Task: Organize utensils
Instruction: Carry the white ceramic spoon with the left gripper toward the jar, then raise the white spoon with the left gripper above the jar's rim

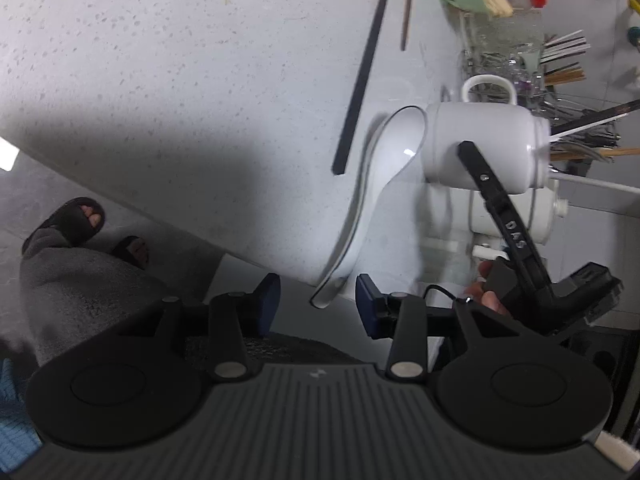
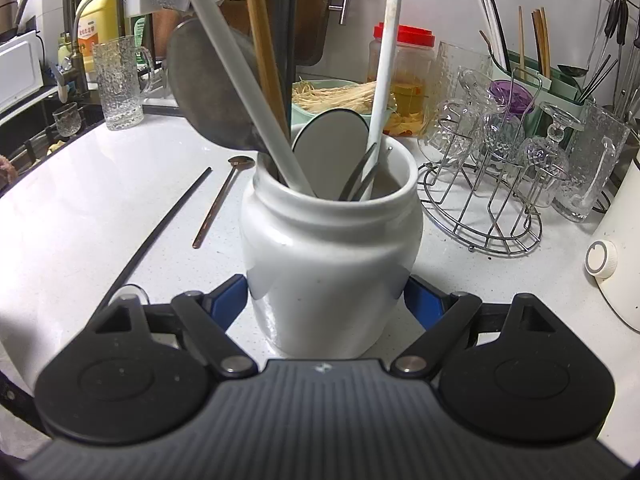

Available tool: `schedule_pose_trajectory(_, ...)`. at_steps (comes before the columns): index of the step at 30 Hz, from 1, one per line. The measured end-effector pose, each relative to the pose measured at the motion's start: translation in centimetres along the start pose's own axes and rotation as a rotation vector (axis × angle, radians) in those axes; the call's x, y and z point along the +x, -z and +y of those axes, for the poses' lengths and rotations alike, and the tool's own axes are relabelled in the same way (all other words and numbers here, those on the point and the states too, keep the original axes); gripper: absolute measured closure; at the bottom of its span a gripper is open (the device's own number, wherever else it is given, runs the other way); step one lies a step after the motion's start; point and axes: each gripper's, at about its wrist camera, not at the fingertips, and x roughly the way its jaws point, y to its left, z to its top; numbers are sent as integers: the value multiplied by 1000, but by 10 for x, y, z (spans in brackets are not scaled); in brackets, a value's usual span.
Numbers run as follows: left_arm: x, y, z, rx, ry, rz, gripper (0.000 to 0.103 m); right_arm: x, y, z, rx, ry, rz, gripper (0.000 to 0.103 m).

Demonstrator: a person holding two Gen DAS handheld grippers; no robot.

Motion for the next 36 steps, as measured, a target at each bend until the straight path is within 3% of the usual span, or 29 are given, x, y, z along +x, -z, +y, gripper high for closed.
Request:
schedule_pose_trajectory(3,0,1,0,-16,13,7,78,0,0,0,0,-4,-1,16)
schedule_pose_trajectory(10,-8,6,-9,17,-32,-11,83,0,1,-1,10,-4,-3,16)
schedule_pose_trajectory(13,-11,7,-12,25,-39,-15,81,0,1,-1,12,-3,-4,16)
schedule_pose_trajectory(16,-14,6,-12,16,-64,-18,62,0,1,-1,13,-3,-7,16)
schedule_pose_trajectory(19,-20,6,-14,37,-86,-2,59,-1,2,-1,12,-2,-9,16)
schedule_pose_trajectory(23,-43,9,-33,169,-180,9,59,-1,2,0,11,-1,-8,16)
schedule_pose_trajectory(28,-69,3,-70,419,-266,-20,59,-1,1,0,15,2,-3,16)
schedule_pose_trajectory(36,-64,-37,-107,708,-340,-19,59,-1,2,1,31,8,-9,16)
